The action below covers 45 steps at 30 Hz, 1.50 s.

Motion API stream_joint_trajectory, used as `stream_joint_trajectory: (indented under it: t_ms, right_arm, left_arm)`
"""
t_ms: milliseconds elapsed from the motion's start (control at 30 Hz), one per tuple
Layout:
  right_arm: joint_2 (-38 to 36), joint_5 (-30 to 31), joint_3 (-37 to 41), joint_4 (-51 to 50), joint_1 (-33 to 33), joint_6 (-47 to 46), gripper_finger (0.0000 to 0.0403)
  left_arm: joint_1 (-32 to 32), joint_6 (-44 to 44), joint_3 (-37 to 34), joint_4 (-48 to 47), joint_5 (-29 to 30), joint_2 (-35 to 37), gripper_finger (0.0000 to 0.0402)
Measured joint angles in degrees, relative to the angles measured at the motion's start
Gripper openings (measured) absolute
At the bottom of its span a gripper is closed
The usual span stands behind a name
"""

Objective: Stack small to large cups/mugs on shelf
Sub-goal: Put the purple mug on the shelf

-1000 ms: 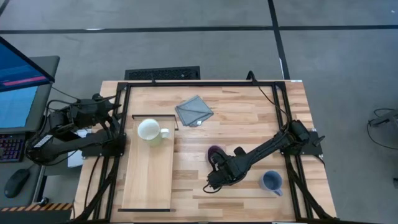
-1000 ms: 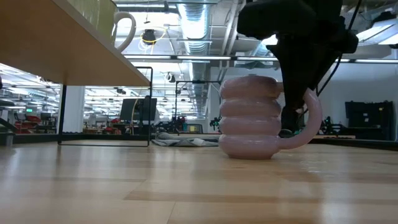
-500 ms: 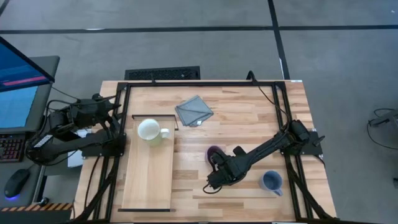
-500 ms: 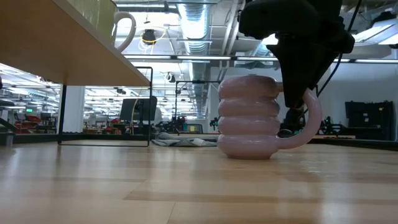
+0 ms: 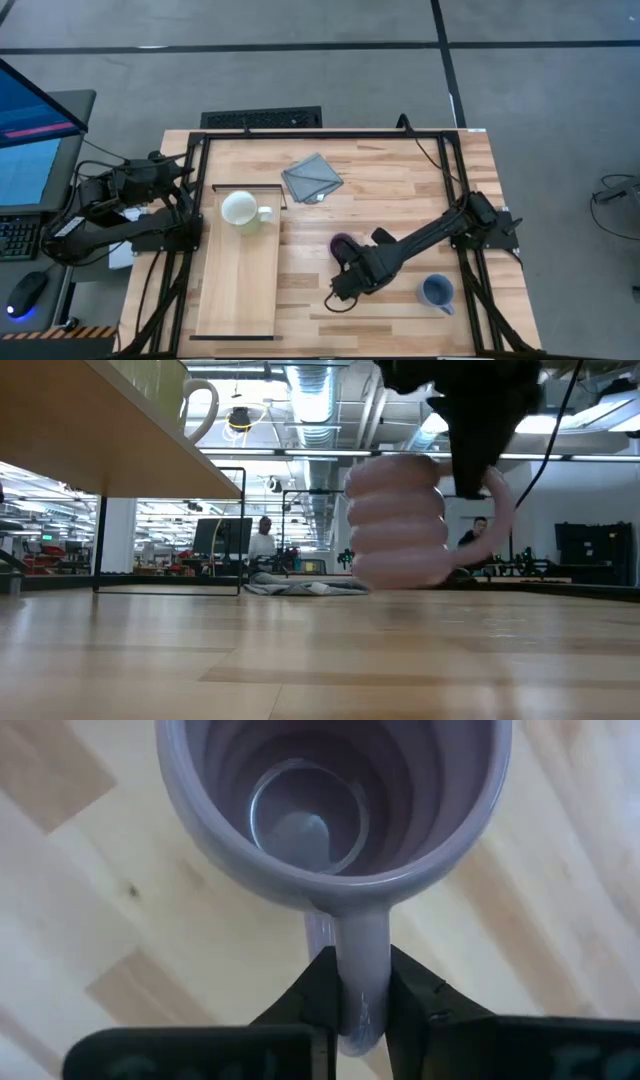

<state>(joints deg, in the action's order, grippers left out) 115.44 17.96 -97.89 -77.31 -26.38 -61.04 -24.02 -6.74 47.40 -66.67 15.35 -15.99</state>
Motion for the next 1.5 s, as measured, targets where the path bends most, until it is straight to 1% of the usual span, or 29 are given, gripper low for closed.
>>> stream_joint_trajectory:
  t_ms: [100, 400, 933, 1233, 1433, 1500]
  right_arm:
    - [0.0, 0.45, -2.32, -0.86, 1.01, 2.68, 0.0062]
    - [0.0, 4.92, -10.48, -2.02, 2.91, 10.76, 0.0062]
    - [-0.02, 5.09, -25.35, -4.59, 3.66, 24.11, 0.0062]
    - [-0.02, 4.52, -28.7, -2.64, 3.66, 32.63, 0.0062]
    - [-0.02, 1.57, -28.83, 3.56, 4.07, 38.72, 0.0062]
    - [-0.02, 0.85, -28.85, 5.14, 4.35, 39.23, 0.0062]
  left_arm:
    - [0.01, -0.07, 0.0, 0.0, 0.0, 0.0, 0.0203]
    - [-0.01, -0.18, 0.0, 0.04, 0.13, 0.0, 0.0203]
    - [-0.01, -0.36, 0.0, 0.76, 0.44, 0.0, 0.0203]
    - [0.01, -0.11, 0.0, 0.66, 0.44, 0.0, 0.0203]
    - [-0.01, -0.12, 0.0, 0.62, 0.46, 0.0, 0.0203]
    - [0.0, -0.44, 0.0, 0.61, 0.45, 0.0, 0.0203]
